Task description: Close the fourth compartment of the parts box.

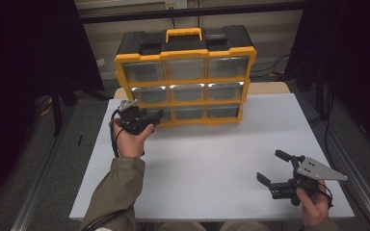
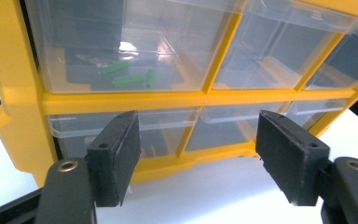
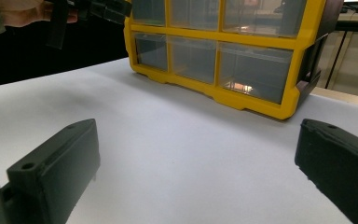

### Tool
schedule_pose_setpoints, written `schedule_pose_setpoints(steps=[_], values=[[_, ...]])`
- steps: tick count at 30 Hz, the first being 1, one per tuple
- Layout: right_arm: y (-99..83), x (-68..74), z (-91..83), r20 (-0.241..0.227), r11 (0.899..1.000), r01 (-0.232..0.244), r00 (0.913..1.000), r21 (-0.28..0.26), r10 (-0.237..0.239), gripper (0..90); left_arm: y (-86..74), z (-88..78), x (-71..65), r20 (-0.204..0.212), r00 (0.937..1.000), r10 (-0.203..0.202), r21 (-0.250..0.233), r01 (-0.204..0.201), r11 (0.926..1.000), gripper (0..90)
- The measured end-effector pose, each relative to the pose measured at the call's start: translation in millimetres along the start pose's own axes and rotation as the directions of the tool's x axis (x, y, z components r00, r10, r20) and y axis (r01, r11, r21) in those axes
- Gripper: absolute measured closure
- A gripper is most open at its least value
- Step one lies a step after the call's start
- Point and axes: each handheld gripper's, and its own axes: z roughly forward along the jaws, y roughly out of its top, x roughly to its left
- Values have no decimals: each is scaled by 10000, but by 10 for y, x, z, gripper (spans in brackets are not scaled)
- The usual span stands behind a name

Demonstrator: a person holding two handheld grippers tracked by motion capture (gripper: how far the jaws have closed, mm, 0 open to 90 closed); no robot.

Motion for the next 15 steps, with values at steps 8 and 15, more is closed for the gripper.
schedule_pose_setpoints(steps=[8, 15], values=[[-2, 6, 6, -42, 10000, -27, 10000, -9, 27, 0, -108, -68, -31, 54, 9996, 277, -112, -276, 9996, 241], [-2, 8, 5, -52, 10000, -22, 10000, -15, 22, 0, -228, -116, -73, 316, 9984, 473, -215, -467, 9987, 200]])
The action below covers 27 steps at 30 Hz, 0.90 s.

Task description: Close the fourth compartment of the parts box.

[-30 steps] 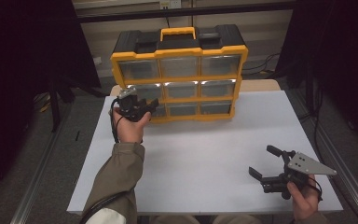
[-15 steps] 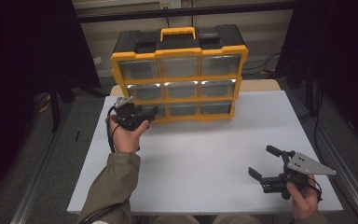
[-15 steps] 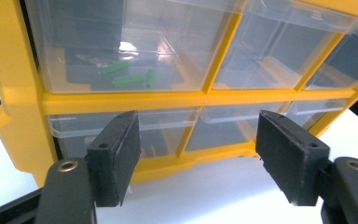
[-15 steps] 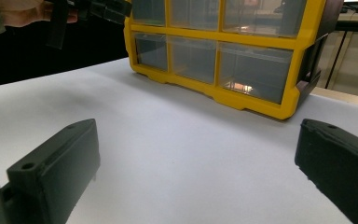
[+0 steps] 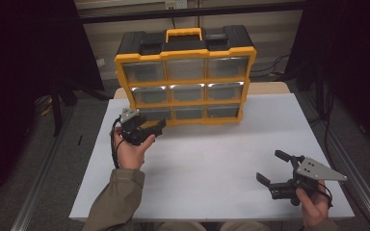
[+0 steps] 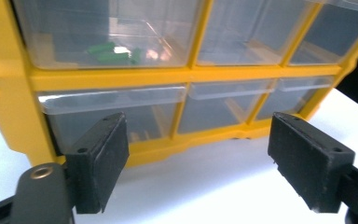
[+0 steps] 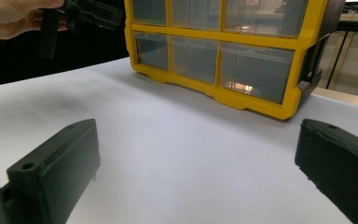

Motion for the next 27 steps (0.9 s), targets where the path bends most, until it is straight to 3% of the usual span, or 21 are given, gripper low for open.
schedule_pose_setpoints(steps=[14, 16, 19, 22, 27], values=[[0, 1, 0, -23, 10000, 35, 10000, 2, -35, 0, -266, -153, -60, 406, 9986, 337, -239, -327, 9992, 101], [0, -1, -3, 5, 10000, 3, 10000, -16, -3, 0, -324, -199, -56, 634, 9974, 344, -257, -328, 9991, 83], [-1, -1, 0, -13, 10000, 22, 10000, 7, -22, 0, -387, -272, -39, 633, 9969, 460, -324, -440, 9985, 63], [3, 2, -5, -31, 10000, 81, 10000, 13, -81, 0, -449, -378, -4, 826, 9926, 891, -353, -864, 9956, 36], [2, -6, -12, 41, 10000, 39, 10000, -20, -39, 0, -606, -604, 42, 952, 9913, 910, -677, -848, 9941, 24]])
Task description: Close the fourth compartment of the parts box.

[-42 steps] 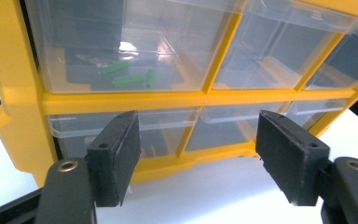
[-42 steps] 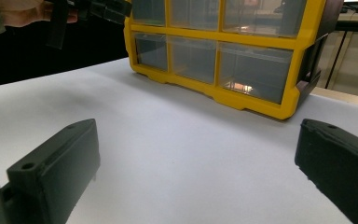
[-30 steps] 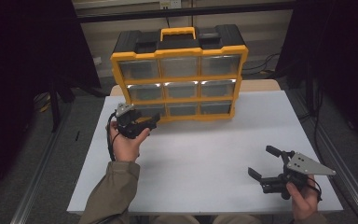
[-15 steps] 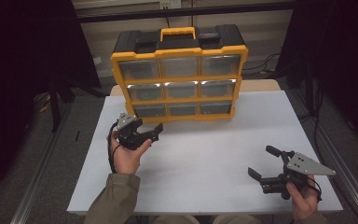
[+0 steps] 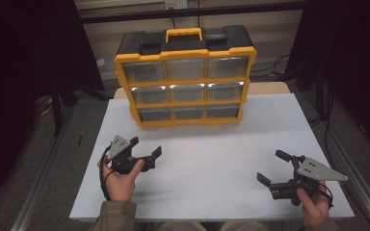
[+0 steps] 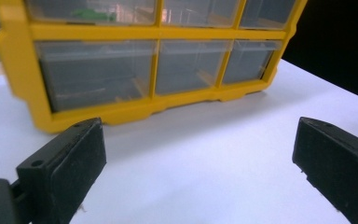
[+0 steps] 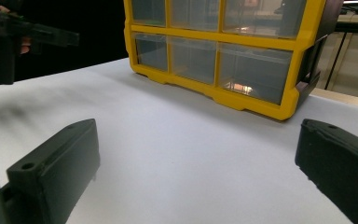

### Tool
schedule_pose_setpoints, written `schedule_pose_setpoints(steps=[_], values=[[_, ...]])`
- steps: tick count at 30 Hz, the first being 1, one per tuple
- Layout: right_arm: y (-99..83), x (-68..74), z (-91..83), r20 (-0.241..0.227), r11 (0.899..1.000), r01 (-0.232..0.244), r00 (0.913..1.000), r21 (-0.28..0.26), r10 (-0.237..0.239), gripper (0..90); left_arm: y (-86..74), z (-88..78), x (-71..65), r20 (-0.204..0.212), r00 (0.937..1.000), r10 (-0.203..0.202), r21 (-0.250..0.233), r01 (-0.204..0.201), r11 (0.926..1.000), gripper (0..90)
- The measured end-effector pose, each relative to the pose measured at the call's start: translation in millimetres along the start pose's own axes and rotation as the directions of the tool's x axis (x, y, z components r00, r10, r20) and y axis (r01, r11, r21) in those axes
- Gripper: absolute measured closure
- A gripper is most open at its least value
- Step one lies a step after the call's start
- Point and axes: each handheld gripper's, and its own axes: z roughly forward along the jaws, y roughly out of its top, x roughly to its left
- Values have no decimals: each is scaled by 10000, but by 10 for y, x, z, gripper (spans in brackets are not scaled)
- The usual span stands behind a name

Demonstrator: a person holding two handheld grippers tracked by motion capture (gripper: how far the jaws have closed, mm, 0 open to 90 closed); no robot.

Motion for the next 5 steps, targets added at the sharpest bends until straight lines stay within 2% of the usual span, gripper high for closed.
schedule_pose_setpoints(steps=[3, 5], values=[[1, 6, 6, -52, 10000, 45, 10000, 22, -45, 0, -82, -134, 33, 31, 10000, -52, -67, 52, 10000, 18], [3, 14, 12, -81, 10000, 40, 10000, 0, -40, 0, -108, -189, 39, -13, 10000, 53, -227, -53, 9997, 16]])
